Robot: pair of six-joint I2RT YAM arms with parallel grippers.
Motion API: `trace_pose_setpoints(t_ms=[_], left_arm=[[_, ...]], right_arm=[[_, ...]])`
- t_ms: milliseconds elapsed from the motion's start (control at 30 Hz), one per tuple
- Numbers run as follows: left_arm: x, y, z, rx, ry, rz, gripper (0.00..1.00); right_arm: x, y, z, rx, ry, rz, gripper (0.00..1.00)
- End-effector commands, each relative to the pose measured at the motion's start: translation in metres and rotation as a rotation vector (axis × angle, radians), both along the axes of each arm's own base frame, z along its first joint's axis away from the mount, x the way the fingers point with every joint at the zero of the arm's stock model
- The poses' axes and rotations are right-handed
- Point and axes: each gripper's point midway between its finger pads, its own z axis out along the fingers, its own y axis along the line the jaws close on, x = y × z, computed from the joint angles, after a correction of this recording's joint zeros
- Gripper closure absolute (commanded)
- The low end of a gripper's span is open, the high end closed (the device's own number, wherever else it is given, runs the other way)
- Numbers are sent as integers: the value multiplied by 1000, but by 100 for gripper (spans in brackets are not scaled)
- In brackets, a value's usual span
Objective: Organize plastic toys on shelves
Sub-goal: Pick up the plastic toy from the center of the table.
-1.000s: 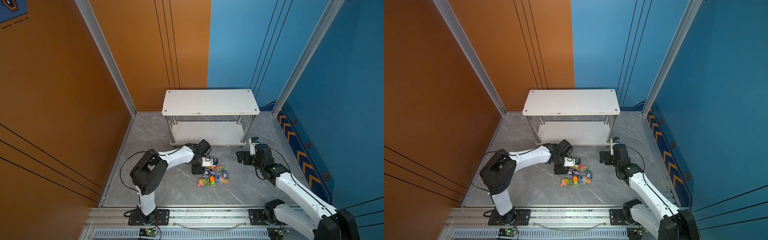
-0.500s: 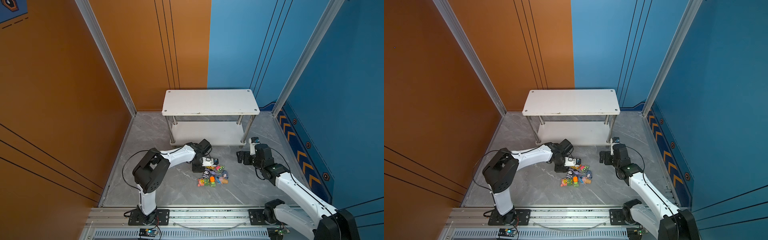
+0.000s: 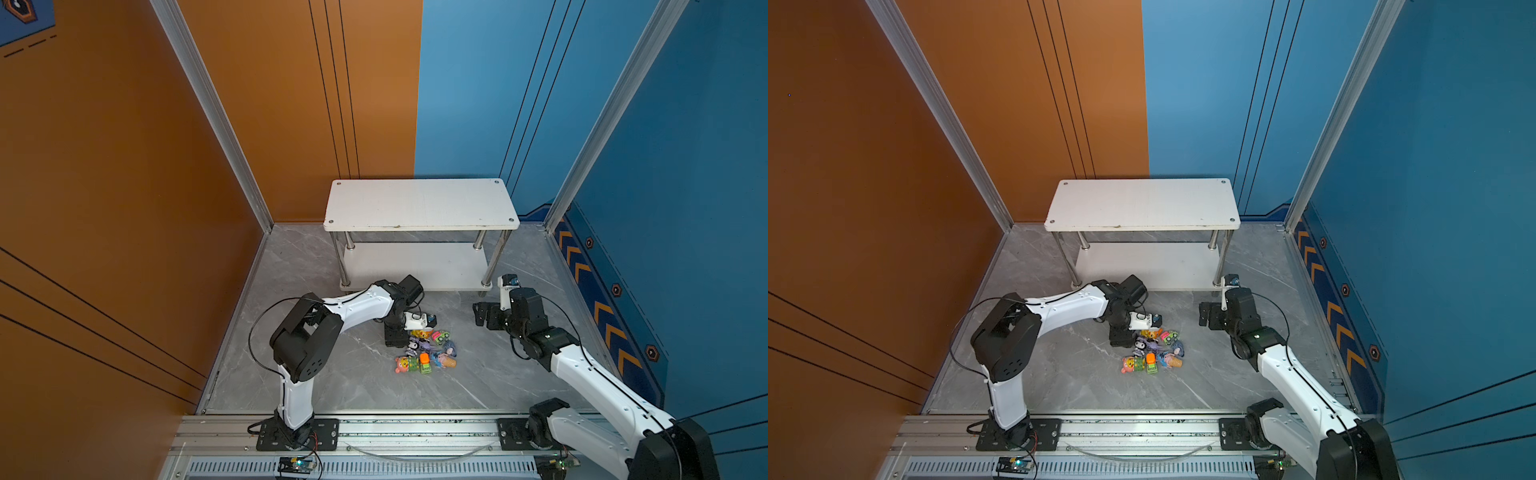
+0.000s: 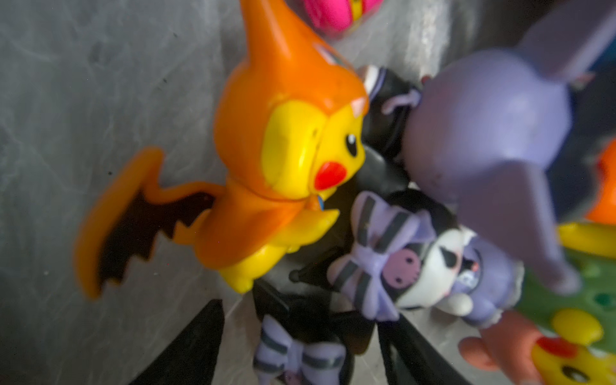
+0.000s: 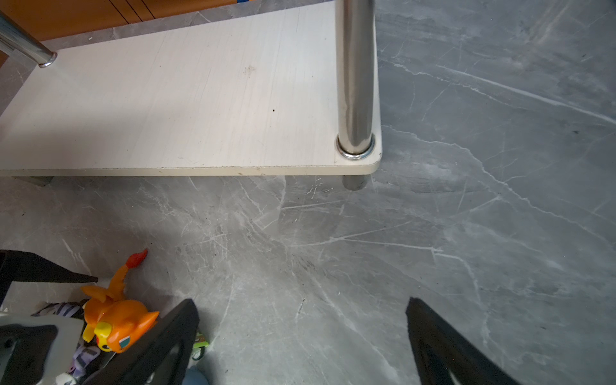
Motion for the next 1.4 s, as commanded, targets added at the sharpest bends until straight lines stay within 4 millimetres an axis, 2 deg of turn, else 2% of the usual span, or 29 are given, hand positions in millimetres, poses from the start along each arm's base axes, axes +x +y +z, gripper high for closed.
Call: trace_pose_setpoints(t_ms=[0, 267, 533, 833, 1000, 1367], left_arm=[[-12, 7, -3, 42, 109, 19, 30], [-12, 11, -2, 90, 101, 17, 34], [-8, 18, 0, 169, 80, 17, 35], [-4, 15, 3, 266, 79, -35, 36], [-1, 22, 4, 335, 85, -44, 36], [-4, 17, 1, 358, 97, -64, 38]], right_arm=[[0, -1, 1, 21, -6, -10, 2], [0, -2, 1, 24, -10, -17, 1], [0, -1, 0, 33, -11, -18, 2], [-1, -2, 1, 33, -15, -22, 2], [-2, -3, 3, 36, -20, -25, 1], [-3, -3, 2, 43, -21, -26, 1]])
